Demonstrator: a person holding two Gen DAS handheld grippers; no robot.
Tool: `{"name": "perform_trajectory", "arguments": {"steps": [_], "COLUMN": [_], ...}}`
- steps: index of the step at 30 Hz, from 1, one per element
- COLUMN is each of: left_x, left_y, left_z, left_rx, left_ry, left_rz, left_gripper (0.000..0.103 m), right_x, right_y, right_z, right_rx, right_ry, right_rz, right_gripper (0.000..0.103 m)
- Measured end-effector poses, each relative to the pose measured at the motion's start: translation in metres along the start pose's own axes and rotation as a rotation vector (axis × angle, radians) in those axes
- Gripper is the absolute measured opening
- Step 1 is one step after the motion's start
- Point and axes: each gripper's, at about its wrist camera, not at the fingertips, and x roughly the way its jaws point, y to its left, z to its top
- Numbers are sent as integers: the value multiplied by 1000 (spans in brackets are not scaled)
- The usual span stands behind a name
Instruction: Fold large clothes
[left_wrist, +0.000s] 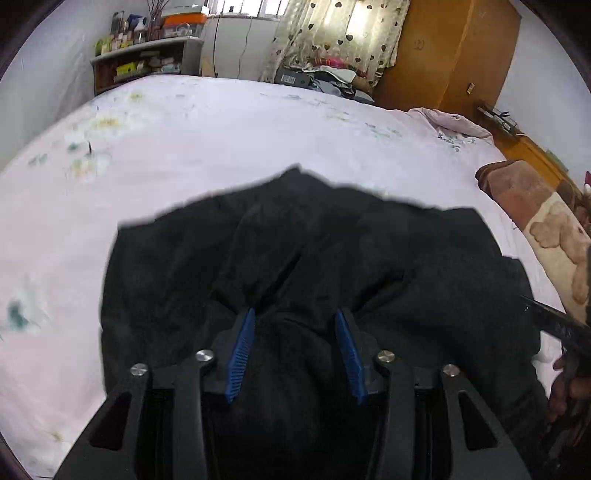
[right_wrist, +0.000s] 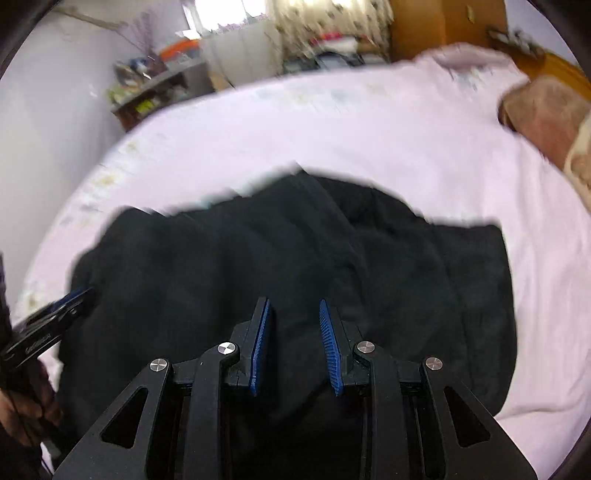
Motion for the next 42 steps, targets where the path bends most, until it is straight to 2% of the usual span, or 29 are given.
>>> {"name": "perform_trajectory", "arguments": {"steps": [4,7,9,11,14,16,19,22,24,28,42], "left_x": [8,7,-6,-29,-58,-65,-52,-36,-31,-22,-16], "left_y": [-6,-9,-10,-14,-22,-29,-33,-32,-37,-44,-48], "left_z": [-22,-11,-5,-2,-11,-22,-43,-53,-58,-62,-68], "left_rx": [71,69,60,45,57,70,69,48,47,75,97], "left_ry": [-38,-19,-12,-39,-85,-81,-11,12,23,32,33], "left_rz": [20,26,23,-24,-83,-112,-107,-92,-74,-35,-10], "left_gripper": [44,44,43,43,43,43,43,44,44,44,44], "right_x": [18,16,2,-21,-65,-81,-69,-39,-25,-9,7], "right_y": [-16,-15,-10,0,17,33,55,63,61,60,65], "right_z": [-20,-22,-16,-9,-17,-30,-55,-80,-86,-92,-97], "right_rx": [13,-7,-11,-26,-30,-54,-102,-125,-139,-145,-157], "right_ry": [-6,-7,-4,-45,-135,-153,-82,10,36,52,57], "right_rz": [26,14,-3,-16,53,105,150,126,93,79,43], "right_gripper": [26,26,26,28,28,28,28,28,28,28,27]}}
